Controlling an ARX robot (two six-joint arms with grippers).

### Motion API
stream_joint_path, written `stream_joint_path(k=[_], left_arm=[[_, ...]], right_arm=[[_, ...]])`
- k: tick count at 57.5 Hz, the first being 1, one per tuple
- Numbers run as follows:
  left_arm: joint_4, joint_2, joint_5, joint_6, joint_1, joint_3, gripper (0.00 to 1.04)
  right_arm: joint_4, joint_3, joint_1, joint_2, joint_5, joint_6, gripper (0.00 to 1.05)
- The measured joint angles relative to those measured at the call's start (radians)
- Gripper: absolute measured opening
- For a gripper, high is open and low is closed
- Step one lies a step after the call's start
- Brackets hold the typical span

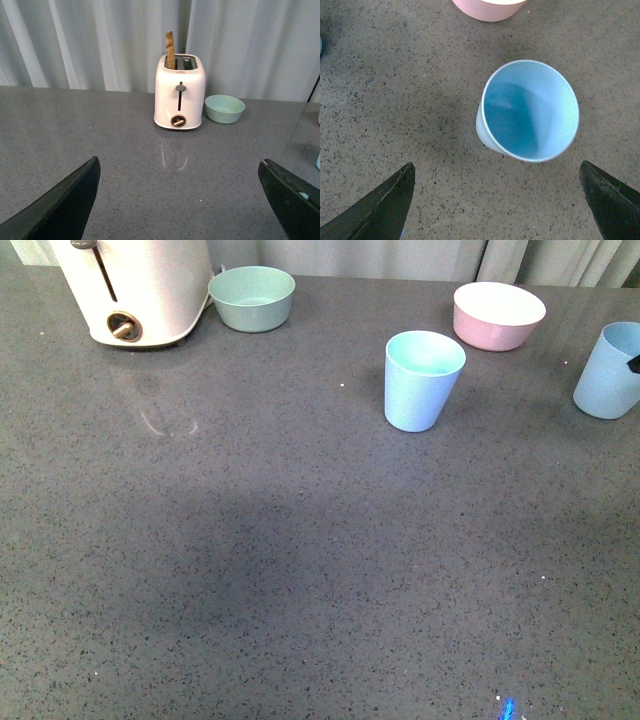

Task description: Stack blue cups with both arms

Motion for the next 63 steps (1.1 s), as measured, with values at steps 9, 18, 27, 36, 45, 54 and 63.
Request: stream_joint_path(k=[9,18,27,36,45,54,63], left_arm=[[0.000,0.000,0.000,0.000,0.000,0.000,0.96],[0.000,0.000,0.000,0.000,0.000,0.000,0.96],[0.000,0.000,0.000,0.000,0.000,0.000,0.96],[0.000,0.000,0.000,0.000,0.000,0.000,0.96],[0.000,0.000,0.000,0.000,0.000,0.000,0.96],[0.000,0.000,0.000,0.000,0.000,0.000,0.96],[0.000,0.000,0.000,0.000,0.000,0.000,0.96]], right_arm=[[-0.034,0.070,0.031,0.068,0.022,-0.019,0.96],[-0.056,0.126,0.048,0.122,0.042,-0.021,0.95],[-0.082,0.169,0.057,0.167,0.056,-0.020,0.76],[-0.105,0.196,0.058,0.198,0.062,-0.015,0.52],[-0.118,0.207,0.056,0.205,0.062,-0.007,0.29],[-0.151,0.211,0.040,0.193,0.030,-0.002,0.01],[-0.240,0.211,0.011,0.103,-0.060,-0.043,0.02]])
